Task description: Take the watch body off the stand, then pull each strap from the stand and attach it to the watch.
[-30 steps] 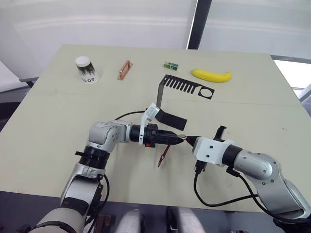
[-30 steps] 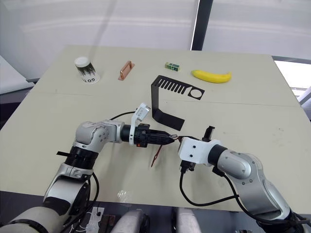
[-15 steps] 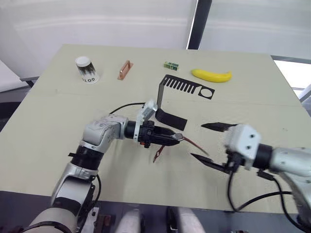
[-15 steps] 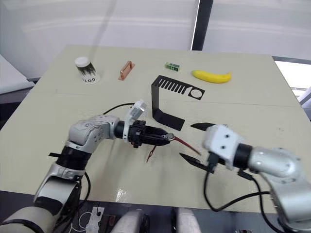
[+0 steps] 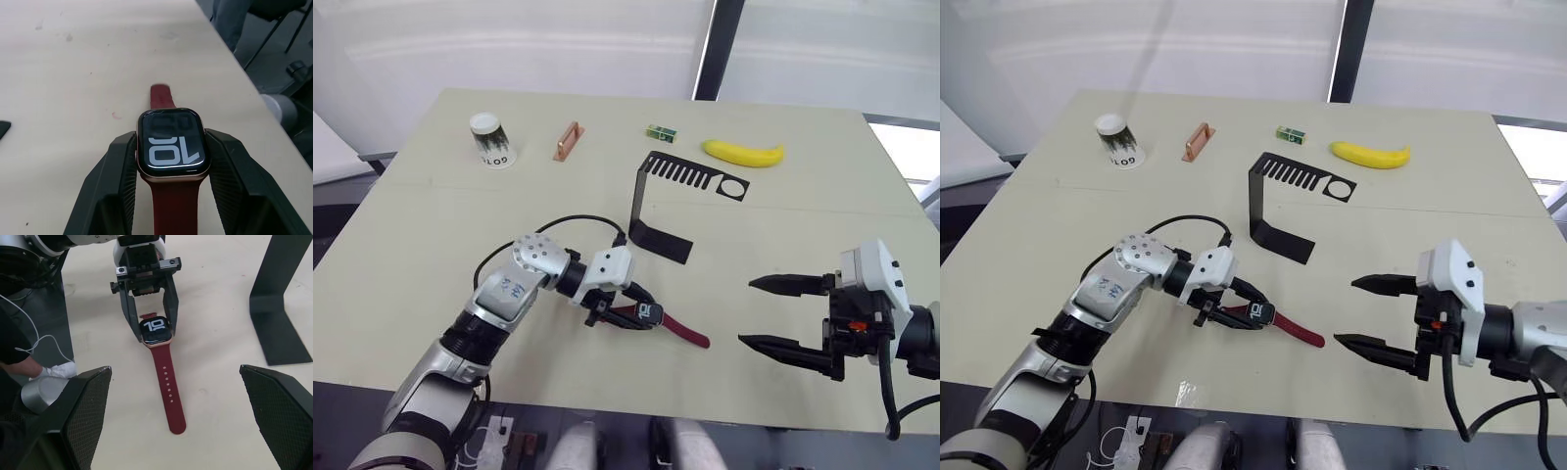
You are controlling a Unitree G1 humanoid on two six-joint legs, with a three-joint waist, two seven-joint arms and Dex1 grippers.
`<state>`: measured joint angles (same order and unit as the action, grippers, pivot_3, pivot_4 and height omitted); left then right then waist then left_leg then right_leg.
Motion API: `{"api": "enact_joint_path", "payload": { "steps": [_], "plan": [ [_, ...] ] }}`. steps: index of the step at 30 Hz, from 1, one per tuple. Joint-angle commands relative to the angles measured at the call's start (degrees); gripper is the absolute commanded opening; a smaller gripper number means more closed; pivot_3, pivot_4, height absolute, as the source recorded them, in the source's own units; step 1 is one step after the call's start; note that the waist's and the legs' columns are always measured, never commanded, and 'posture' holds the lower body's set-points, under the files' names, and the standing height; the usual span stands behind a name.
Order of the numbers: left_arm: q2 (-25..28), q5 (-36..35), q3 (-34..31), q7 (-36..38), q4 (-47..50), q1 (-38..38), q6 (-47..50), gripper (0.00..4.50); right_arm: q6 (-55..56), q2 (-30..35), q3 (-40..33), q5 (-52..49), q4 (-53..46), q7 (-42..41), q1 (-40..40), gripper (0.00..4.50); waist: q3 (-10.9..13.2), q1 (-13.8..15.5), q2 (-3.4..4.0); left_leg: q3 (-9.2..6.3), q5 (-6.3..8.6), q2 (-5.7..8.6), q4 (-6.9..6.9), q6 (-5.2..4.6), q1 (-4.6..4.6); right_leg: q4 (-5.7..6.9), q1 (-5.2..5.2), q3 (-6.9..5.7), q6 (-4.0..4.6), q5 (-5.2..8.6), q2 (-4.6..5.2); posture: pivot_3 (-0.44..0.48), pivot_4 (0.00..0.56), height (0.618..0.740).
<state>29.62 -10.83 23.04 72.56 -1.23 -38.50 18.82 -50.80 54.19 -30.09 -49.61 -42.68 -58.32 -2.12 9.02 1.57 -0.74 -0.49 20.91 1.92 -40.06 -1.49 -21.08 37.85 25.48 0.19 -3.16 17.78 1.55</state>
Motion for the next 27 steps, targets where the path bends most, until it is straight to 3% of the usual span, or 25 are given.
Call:
{"api": "enact_joint_path", "payload": {
  "steps": [1, 10, 16, 19, 23, 27],
  "plan": [
    [-0.7, 3.3, 1.6, -2.7, 0.3, 1.5, -1.1, 1.60, 3.0, 0.3, 1.2, 0.7, -1.2, 0.6, -1.1, 4.44, 0.0, 0.0, 0.00, 0.00, 0.00, 0.00, 0.00, 0.00, 0.00, 0.01, 0.00, 0.00, 0.00, 0.00, 0.00, 0.000, 0.150, 0.740],
    [-0.9, 5.9, 1.9, -5.3, 1.4, 3.8, 1.3, 1.60, 10.2, 1.2, 6.3, 7.1, 0.8, -0.4, -3.3, 4.44, 0.0, 0.0, 0.00, 0.00, 0.00, 0.00, -0.01, 0.00, 0.00, 0.00, 0.00, 0.00, 0.00, 0.00, -0.01, 0.000, 0.150, 0.740],
    [1.5, 4.7, 0.1, -3.8, 2.7, 4.6, 1.2, 4.48, 12.9, 1.8, 7.7, 8.8, 2.2, -0.9, -3.7, 4.50, 0.0, 0.0, 0.00, 0.00, 0.00, 0.00, -0.01, 0.01, 0.00, -0.01, 0.00, 0.00, 0.00, 0.00, 0.00, 0.000, 0.150, 0.740],
    [6.9, -0.8, -5.5, 1.2, 5.8, 5.8, 2.0, 4.48, 13.1, 2.6, 5.8, 8.3, 2.4, -2.0, -4.8, 4.50, 0.0, -0.3, 0.00, 0.00, -0.01, -0.04, 0.01, 0.02, 0.01, -0.01, 0.02, 0.00, 0.00, 0.00, -0.03, 0.000, 0.150, 0.740],
    [23.0, -14.7, -21.3, 14.2, 9.2, 11.1, 6.7, 4.48, 11.0, 4.7, -3.2, 5.1, 3.5, -6.5, -8.8, 4.50, 0.0, -0.5, 0.04, 0.00, -0.01, -0.08, 0.05, 0.03, 0.02, -0.04, 0.02, -0.01, 0.03, 0.01, -0.04, 0.000, 0.150, 0.740],
    [33.2, -18.1, -30.0, 17.4, 6.2, 16.0, 9.3, 4.48, 12.1, 5.9, -9.2, 6.1, 5.8, -10.7, -12.7, 4.50, 0.0, 0.1, 0.10, -0.02, 0.04, -0.08, 0.07, -0.05, 0.13, -0.20, -0.17, -0.06, 0.03, 0.02, 0.01, 0.000, 0.150, 0.740]
  ]
}}
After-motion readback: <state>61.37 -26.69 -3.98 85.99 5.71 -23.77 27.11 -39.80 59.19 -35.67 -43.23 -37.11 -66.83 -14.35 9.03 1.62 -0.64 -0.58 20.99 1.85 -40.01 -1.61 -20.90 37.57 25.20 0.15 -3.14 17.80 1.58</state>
